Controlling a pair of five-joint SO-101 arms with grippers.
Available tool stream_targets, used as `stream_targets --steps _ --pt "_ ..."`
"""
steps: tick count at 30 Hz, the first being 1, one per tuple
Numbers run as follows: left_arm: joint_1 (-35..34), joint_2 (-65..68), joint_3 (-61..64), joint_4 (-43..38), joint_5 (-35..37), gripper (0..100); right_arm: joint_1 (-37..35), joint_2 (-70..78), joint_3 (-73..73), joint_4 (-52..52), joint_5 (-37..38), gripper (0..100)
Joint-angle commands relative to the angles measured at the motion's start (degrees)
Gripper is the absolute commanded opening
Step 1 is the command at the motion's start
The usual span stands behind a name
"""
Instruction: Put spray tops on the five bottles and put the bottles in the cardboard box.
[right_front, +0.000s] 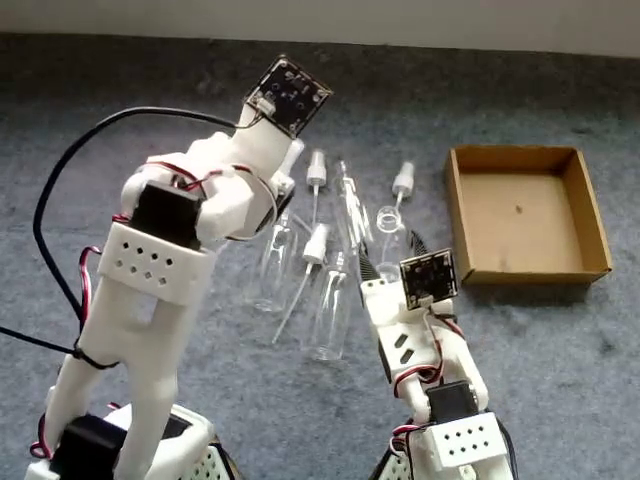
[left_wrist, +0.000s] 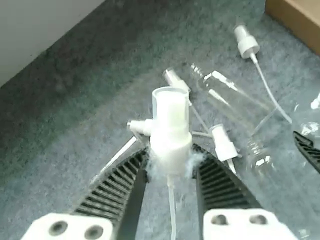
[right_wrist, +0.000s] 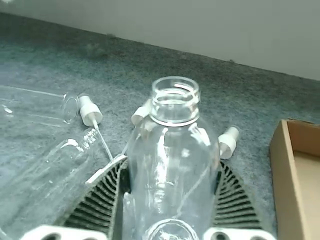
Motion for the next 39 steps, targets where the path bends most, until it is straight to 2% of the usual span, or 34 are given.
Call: stream_targets --steps 1,6,9,12,14,16,22,26,32,39 --pt "4.79 -4.44 2.59 -11.43 1.05 4 -0.84 -1.19 6.20 -4.70 -0.53 11.3" --pt "10.86 -8.84 6.29 -22.95 1.05 4 -0.92 -1.10 6.20 -6.55 -0.70 11.3" --pt "12.35 -11.38 8.40 -29.80 1.93 1 -0.92 -1.10 6.20 -6.46 -7.82 11.3" --pt "11.30 -13.85 10.77 -37.98 11.25 1 -0.75 -1.10 6.20 -6.29 -14.77 11.3" --pt "10.51 -15.52 12.70 -43.60 17.49 1 -0.75 -0.84 6.20 -6.29 -14.95 11.3" --pt "10.95 -17.27 15.16 -48.44 19.96 1 -0.75 -0.84 6.20 -6.29 -14.95 11.3" --pt "14.46 -23.16 25.36 -62.51 19.78 1 -0.84 -0.84 6.20 -6.20 -14.24 11.3" --pt "17.89 -26.68 34.77 -70.59 19.52 1 -0.84 -1.10 6.20 -6.55 -5.98 11.3" --pt "20.62 -33.19 43.03 -78.07 19.69 1 -0.57 -0.92 6.20 -6.29 -4.84 11.3" --pt "21.76 -36.97 43.38 -77.98 19.96 1 -0.57 -0.75 6.20 -6.11 -4.84 11.3"
